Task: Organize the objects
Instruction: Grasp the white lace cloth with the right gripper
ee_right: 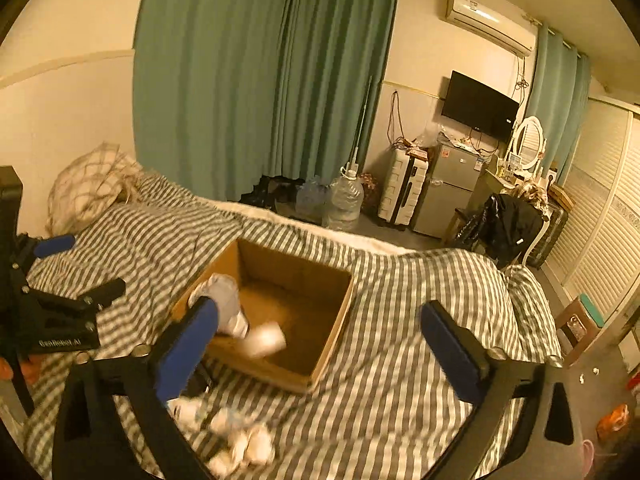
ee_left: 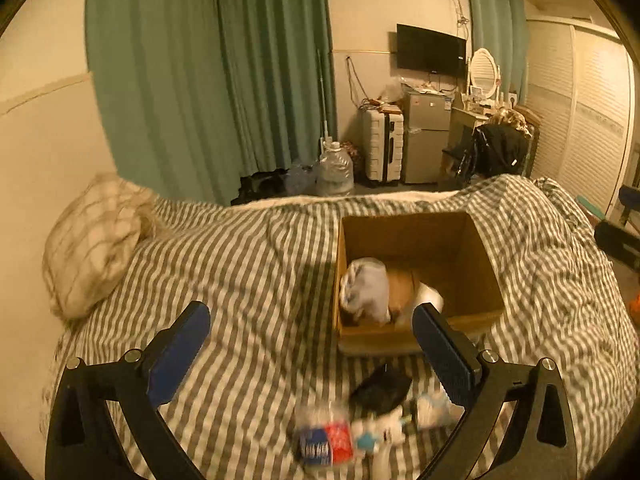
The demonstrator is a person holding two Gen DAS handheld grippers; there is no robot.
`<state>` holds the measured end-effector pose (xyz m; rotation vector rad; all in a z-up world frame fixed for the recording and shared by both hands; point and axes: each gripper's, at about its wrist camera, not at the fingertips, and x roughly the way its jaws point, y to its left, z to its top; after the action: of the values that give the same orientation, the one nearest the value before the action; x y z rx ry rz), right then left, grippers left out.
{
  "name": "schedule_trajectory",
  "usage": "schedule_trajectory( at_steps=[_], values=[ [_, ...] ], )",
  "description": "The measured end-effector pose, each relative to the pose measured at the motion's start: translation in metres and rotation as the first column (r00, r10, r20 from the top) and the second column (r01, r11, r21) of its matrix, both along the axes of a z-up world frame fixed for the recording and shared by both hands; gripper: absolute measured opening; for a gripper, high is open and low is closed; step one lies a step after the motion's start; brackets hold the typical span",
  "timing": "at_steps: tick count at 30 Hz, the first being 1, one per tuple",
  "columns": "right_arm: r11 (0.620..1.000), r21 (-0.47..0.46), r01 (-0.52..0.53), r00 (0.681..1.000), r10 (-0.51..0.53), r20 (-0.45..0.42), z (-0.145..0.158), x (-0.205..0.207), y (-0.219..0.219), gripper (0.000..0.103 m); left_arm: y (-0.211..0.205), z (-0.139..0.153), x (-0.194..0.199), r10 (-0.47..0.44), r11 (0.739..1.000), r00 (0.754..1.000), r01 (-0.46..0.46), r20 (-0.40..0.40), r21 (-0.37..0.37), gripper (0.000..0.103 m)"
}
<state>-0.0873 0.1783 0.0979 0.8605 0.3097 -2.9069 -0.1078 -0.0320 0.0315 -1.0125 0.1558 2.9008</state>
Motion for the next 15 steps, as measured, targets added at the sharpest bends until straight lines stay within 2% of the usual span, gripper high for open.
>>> schedule_trajectory(
  at_steps=[4,9,11,12,15],
  values=[
    [1.000,0.017,-0.012,0.999,0.011,0.041,-0.034,0.021,-0.013,0.103,0.000,-0.027,0.028,0.042,0.999,0.999,-0.042,-0.002,-0.030,0.103],
    [0.999,-0.032,-0.026,0.987,0.031,0.156,-0.110,0.027,-0.022,0.103,0.008,-0.091,0.045,0.054,0.998,0.996,-0.054,0.070,-0.013,0.103],
    [1.000,0.015,-0.012,0.979,0.009,0.202,-0.143,0.023,-0.029,0.103,0.017,-0.118,0.045,0.045,0.998,0.992,-0.040,0.122,-0.050,0.103],
    [0.997,0.075,-0.010,0.973,-0.008,0.229,-0.163,0.020,-0.034,0.103,0.019,-0.126,0.046,0.041,0.997,0.990,-0.032,0.135,-0.064,0.103],
    [0.990,0.132,-0.039,0.951,-0.004,0.311,-0.193,0.015,-0.041,0.102,0.020,-0.146,0.046,0.032,0.996,0.985,-0.017,0.169,-0.085,0.103]
  ],
)
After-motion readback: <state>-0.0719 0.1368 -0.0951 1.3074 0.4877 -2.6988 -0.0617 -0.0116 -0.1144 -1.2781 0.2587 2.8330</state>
